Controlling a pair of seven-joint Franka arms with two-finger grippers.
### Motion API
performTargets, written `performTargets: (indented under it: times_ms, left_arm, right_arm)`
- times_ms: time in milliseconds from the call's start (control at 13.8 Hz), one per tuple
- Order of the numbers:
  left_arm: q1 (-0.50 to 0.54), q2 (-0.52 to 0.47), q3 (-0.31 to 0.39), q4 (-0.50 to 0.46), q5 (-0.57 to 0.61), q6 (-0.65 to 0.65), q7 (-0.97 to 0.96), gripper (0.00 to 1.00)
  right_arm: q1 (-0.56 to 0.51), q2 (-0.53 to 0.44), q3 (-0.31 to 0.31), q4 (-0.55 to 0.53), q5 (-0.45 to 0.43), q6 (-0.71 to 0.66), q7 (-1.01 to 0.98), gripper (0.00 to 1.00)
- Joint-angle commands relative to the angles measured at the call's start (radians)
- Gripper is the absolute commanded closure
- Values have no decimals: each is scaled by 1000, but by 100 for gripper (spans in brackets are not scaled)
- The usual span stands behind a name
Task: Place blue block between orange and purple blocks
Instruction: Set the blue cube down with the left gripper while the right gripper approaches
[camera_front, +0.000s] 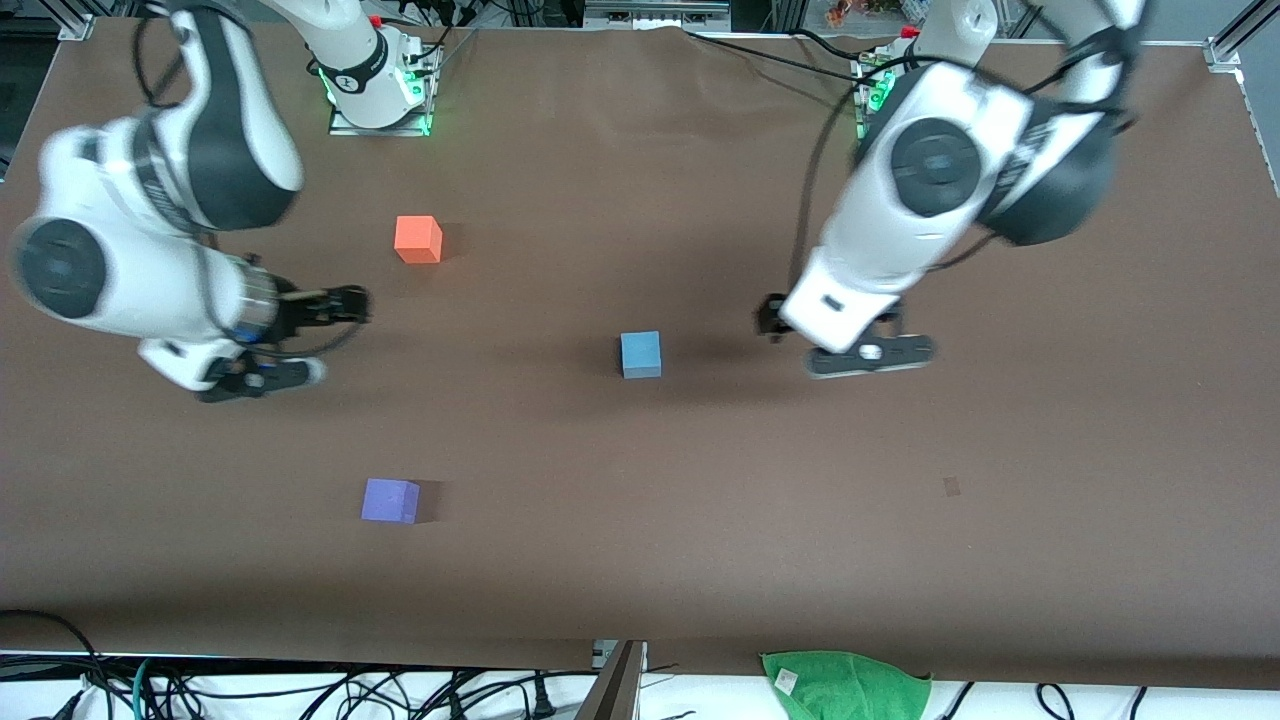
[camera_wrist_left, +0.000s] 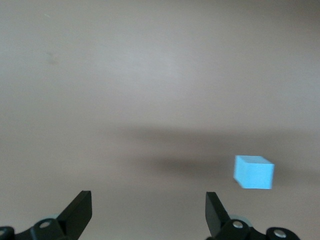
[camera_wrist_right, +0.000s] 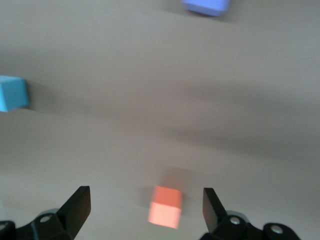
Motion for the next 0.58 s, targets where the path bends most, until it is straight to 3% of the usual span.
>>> performTargets:
  times_ms: [0, 218, 508]
  left_arm:
    - [127, -87, -12, -27, 13, -63, 191, 0]
    - [234, -140, -13, -25, 13, -118, 369, 0]
    - [282, -200, 11, -42, 3, -157, 550, 0]
  right_arm:
    - [104, 42, -3, -39, 54, 134, 141, 1]
    - [262, 133, -4, -36, 60, 343, 371, 1]
    - [394, 238, -4, -30, 60, 566, 520, 0]
